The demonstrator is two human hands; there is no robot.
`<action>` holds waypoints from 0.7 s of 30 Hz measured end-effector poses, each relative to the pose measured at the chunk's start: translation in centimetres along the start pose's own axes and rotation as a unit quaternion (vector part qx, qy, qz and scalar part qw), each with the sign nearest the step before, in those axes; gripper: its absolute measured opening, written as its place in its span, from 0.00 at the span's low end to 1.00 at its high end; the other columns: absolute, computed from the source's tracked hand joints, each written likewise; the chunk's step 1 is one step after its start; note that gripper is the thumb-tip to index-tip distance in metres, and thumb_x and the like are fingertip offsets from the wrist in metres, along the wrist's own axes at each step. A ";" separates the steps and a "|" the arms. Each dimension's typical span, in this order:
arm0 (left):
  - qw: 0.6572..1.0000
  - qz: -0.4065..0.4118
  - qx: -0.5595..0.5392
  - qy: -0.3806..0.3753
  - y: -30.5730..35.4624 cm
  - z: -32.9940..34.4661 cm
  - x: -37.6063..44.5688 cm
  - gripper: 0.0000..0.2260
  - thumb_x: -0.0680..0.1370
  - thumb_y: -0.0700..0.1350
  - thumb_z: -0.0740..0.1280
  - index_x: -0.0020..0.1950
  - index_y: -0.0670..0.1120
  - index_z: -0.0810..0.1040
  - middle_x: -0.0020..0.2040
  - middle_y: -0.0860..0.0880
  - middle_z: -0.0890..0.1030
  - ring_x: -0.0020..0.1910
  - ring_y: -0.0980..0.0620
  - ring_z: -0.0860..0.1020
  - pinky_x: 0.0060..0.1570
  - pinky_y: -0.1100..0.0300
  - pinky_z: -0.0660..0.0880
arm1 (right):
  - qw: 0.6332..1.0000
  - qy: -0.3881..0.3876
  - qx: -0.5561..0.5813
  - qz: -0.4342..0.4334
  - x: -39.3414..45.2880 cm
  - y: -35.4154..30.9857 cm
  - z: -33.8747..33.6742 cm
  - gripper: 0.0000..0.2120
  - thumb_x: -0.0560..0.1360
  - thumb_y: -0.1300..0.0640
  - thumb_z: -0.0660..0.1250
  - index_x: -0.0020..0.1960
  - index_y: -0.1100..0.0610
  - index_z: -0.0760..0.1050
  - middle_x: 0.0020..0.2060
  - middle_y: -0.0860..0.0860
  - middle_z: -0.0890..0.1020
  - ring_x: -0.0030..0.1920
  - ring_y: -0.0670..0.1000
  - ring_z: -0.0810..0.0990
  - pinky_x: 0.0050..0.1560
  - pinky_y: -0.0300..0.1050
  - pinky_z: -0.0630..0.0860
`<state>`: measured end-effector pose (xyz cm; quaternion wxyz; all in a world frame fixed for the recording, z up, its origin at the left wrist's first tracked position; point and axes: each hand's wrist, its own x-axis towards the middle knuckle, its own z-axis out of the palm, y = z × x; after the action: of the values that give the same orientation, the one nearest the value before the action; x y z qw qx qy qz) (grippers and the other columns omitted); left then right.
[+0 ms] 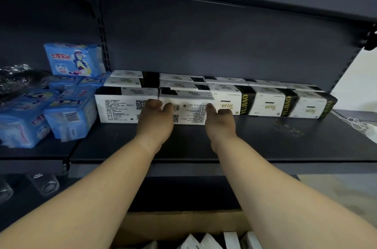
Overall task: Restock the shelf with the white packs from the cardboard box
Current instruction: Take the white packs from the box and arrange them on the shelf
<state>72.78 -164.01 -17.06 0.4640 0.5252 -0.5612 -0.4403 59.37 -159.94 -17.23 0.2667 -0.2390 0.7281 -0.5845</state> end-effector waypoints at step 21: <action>0.996 0.013 -0.055 -0.075 3.5 5.1 -10.3 0.10 0.80 0.53 0.61 0.56 0.49 0.69 0.46 0.56 0.73 0.43 0.59 0.71 0.40 0.59 0.66 | 0.997 -0.051 0.056 0.009 -6.0 -0.5 -10.8 0.29 0.81 0.41 0.57 0.77 0.55 0.59 0.63 0.50 0.70 0.57 0.49 0.66 0.57 0.47 0.63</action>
<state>67.31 -153.45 -15.15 0.4545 0.4569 -0.5760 -0.5029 56.60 -148.26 -14.24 0.3218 -0.2467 0.6816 -0.6091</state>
